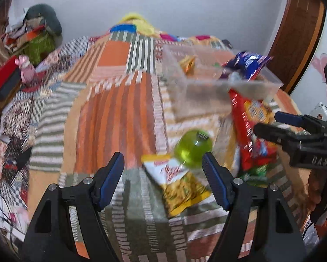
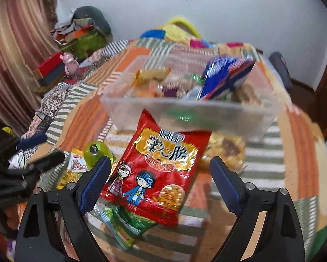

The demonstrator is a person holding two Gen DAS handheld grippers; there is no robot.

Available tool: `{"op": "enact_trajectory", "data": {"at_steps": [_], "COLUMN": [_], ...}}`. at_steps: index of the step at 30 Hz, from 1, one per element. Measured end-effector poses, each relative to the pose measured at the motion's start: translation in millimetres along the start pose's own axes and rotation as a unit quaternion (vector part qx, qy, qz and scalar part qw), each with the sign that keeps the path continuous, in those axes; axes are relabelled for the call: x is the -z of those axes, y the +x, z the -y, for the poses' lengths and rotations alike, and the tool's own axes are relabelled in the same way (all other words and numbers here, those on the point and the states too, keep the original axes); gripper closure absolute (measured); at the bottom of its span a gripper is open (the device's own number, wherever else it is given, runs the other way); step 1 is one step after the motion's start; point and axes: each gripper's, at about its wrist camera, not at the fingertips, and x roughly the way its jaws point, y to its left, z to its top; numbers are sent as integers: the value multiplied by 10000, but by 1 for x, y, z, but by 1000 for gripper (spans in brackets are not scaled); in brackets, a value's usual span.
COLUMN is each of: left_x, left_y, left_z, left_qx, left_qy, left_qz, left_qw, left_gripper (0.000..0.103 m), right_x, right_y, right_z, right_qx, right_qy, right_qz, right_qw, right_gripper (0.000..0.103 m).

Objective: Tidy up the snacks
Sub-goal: 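Move both open tools back over the remaining snacks, then lift yellow chip bag with left tool while right lifts red noodle-snack bag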

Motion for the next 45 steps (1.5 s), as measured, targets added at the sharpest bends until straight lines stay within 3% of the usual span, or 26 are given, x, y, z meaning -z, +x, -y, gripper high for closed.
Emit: {"op": "enact_trajectory", "data": {"at_steps": [5,10,11,13,16,18,26,28,31,37,45], "left_x": [16,25,26,28,29,31,37,36,35,30,-4], "left_y": [27,40,41,43,41,38,19,12,0,-25,-50], "left_z": [-6,-4,-3,-2,1,2,5,5,7,15,31], "left_qx": [97,164,188,351,381,335,157,119,121,23,39], "left_qy": [-115,-119,-136,-196,-188,-161,-186,-162,-123,-4,80], "left_qz": [-285,-265,-231,-251,-223,-201,-143,-100,-16,232,674], "left_qw": [9995,9994,9995,9989,9988,9991,9996,9997,9998,9997,9977], "left_gripper": [30,31,33,49,56,57,66,74,79,80,80], "right_x": [4,12,13,15,17,19,34,34,32,27,9], "right_y": [17,21,20,17,12,8,-7,-12,-21,-40,-61], "right_z": [-3,1,2,5,8,11,22,25,28,33,47], "right_qx": [14,-56,-74,-115,-187,-179,-137,-159,-170,-126,9], "right_qy": [118,215,250,295,290,221,115,140,173,203,224], "right_qz": [-280,-366,-351,-312,-277,-251,-134,-96,1,260,642], "right_qw": [9995,9991,9990,9990,9990,9993,9998,9997,9997,9994,9977], "right_gripper": [13,13,14,17,30,39,39,39,39,39,39]}}
